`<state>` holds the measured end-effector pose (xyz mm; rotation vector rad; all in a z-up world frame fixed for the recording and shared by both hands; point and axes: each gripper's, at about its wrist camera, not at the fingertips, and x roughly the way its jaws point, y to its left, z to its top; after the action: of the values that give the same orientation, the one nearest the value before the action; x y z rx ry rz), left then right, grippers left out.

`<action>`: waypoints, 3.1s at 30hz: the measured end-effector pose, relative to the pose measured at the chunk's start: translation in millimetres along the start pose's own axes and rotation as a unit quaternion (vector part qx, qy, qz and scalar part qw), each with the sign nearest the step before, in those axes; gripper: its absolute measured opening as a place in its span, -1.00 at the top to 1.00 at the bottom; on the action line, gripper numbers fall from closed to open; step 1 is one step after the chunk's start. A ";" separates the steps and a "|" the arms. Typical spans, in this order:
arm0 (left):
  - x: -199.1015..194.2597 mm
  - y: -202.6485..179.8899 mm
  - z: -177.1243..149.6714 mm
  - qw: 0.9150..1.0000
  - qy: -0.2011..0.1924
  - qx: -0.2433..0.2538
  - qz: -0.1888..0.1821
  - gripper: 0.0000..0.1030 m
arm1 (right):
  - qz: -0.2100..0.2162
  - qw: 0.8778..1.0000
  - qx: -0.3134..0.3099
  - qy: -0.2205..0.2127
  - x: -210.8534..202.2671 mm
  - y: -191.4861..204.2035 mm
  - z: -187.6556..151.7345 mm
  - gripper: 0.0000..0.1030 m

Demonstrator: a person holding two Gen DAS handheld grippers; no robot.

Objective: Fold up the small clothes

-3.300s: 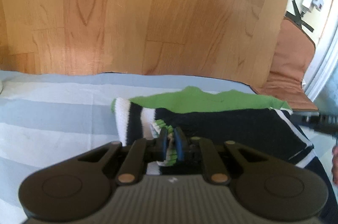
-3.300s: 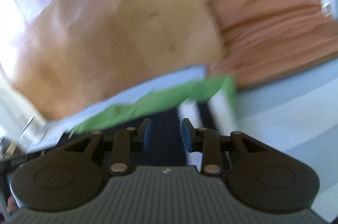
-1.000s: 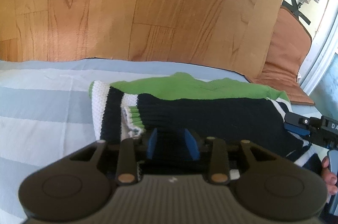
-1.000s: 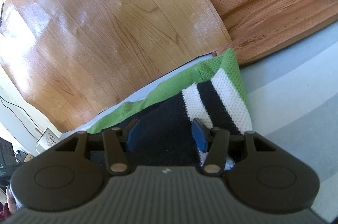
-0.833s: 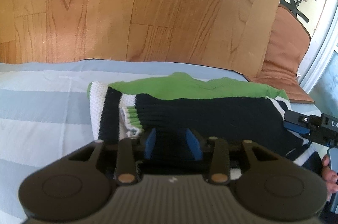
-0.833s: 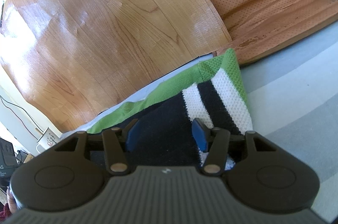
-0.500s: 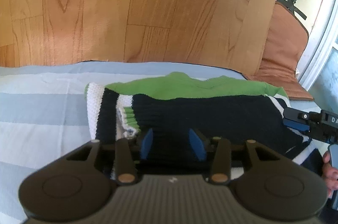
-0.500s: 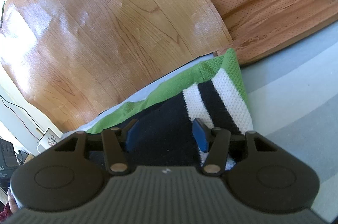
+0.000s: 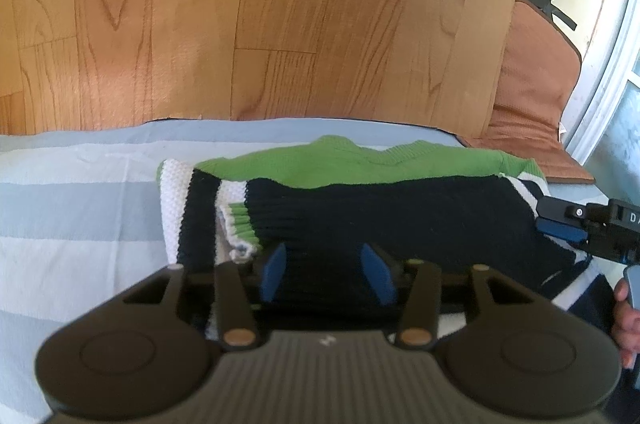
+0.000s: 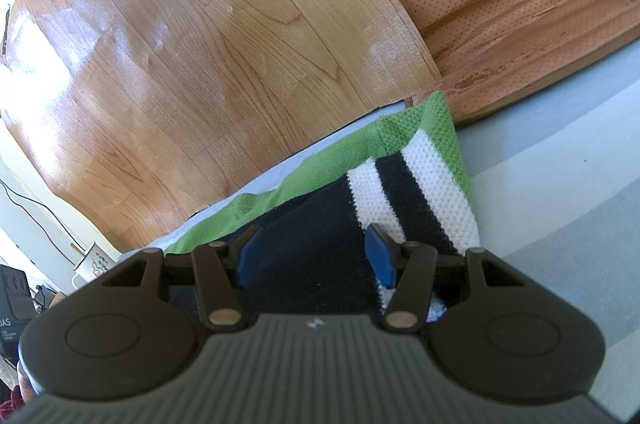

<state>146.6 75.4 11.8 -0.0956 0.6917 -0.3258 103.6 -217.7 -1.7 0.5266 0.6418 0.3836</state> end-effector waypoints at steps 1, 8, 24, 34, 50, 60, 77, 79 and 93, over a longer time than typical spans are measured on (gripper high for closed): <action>0.2 -0.7 -0.2 1.000 0.000 0.001 0.000 0.11 | 0.001 1.000 0.000 0.000 0.0 0.2 0.3 -0.15; 0.7 -2.5 -0.8 1.000 -0.001 0.007 0.002 0.07 | 0.001 1.000 0.000 0.000 -0.2 0.0 0.2 -0.15; 1.5 -5.5 -2.0 1.000 -0.002 0.020 0.003 -0.02 | 0.001 1.000 0.002 -0.001 -1.0 -0.7 -0.3 -0.16; 4.3 -13.3 -4.9 0.999 -0.002 0.045 0.011 -0.13 | 0.000 1.000 -0.004 0.002 1.1 1.1 0.8 -0.22; -164.7 28.0 -91.3 1.000 -0.024 -0.015 0.008 -0.45 | -0.002 0.976 -0.196 0.092 -112.2 50.6 -36.2 -0.26; -212.4 -1.3 -169.0 0.998 0.040 -0.036 -0.019 -0.44 | 0.045 0.978 -0.175 0.103 -198.0 41.6 -71.5 -0.10; -262.2 -21.3 -225.0 0.991 0.096 -0.092 -0.023 -0.33 | 0.101 0.979 -0.048 0.169 -266.1 -20.3 -128.0 -0.11; -261.0 -25.8 -226.3 0.990 0.101 -0.091 -0.026 -0.01 | 0.121 0.977 -0.022 0.177 -252.8 -24.2 -135.6 -0.11; -270.3 12.5 -175.0 0.970 -0.010 -0.217 -0.109 0.82 | 0.194 0.974 -0.070 0.096 -223.0 21.8 -73.3 0.68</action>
<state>-157.3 179.0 40.0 -0.5952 0.7257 -0.3785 -112.8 -284.4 64.0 0.4828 0.6908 0.8516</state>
